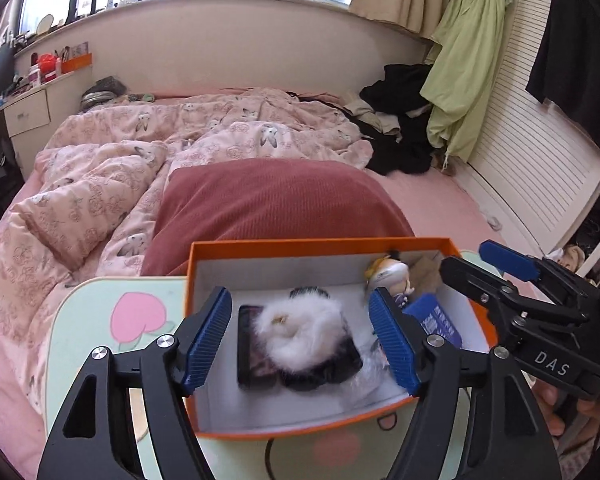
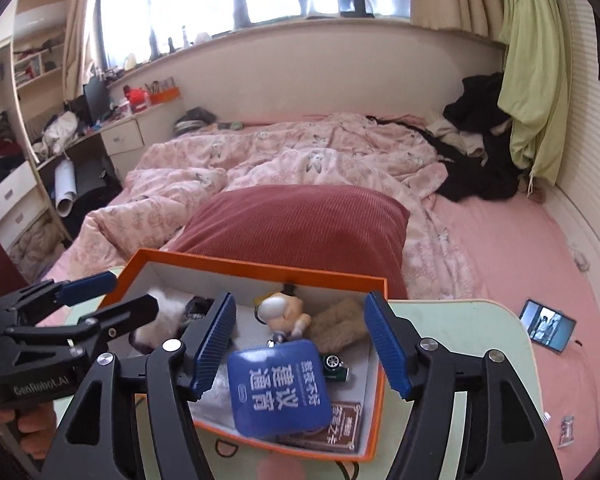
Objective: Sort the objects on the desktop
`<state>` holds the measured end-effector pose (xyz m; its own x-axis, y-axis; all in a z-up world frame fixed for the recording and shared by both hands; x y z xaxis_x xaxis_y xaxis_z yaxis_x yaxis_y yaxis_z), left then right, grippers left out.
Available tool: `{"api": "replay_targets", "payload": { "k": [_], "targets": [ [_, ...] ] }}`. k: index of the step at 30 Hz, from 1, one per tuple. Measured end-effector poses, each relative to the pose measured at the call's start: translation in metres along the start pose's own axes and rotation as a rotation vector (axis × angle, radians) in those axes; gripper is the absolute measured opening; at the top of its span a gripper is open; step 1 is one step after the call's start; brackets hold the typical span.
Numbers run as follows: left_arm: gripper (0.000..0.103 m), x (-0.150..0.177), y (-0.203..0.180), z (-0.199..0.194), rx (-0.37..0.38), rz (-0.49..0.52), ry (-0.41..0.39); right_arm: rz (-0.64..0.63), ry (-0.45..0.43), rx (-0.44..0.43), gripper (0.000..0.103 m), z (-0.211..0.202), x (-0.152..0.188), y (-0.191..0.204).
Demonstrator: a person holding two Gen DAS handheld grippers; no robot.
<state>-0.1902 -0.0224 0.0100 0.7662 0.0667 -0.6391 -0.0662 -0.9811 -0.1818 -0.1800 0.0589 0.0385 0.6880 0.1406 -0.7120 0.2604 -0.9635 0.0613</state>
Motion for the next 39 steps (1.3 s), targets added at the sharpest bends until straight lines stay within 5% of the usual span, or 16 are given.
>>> {"api": "replay_targets", "payload": {
  "k": [6,19,23,27,28,39],
  "targets": [
    [0.072,0.021,0.008,-0.021,-0.021,-0.036,0.000,-0.016,0.001,0.036,0.074,-0.019,0.027,0.004],
    [0.079,0.122,0.003,-0.024,-0.129,-0.043,0.109,0.009,0.162,0.062,0.075,-0.025,0.126,-0.003],
    [0.079,0.149,-0.002,-0.013,-0.165,-0.008,0.160,0.025,0.200,0.068,0.091,-0.026,0.149,-0.004],
    [0.092,0.159,-0.004,-0.014,-0.201,0.033,0.127,0.006,0.258,0.082,0.103,-0.013,0.172,-0.005],
    [0.103,0.160,-0.003,-0.013,-0.197,0.030,0.130,0.006,0.258,0.081,0.103,-0.014,0.173,-0.005],
    [0.103,0.163,-0.002,-0.014,-0.193,0.026,0.117,0.004,0.247,0.084,0.103,-0.013,0.177,-0.005]
  ]
}}
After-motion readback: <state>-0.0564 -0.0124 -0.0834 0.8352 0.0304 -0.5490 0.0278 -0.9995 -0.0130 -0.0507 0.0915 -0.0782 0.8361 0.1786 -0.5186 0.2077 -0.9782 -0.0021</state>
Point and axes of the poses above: each gripper's, at about its wrist camera, not at the fingertips, and z roughly the way its jaws point, y to its left, x to its underside, the point moved 10 cm from there along z, roughly the way its jaws point, and after that the axes turned 6 degrees about y, right-handed, at the moved point
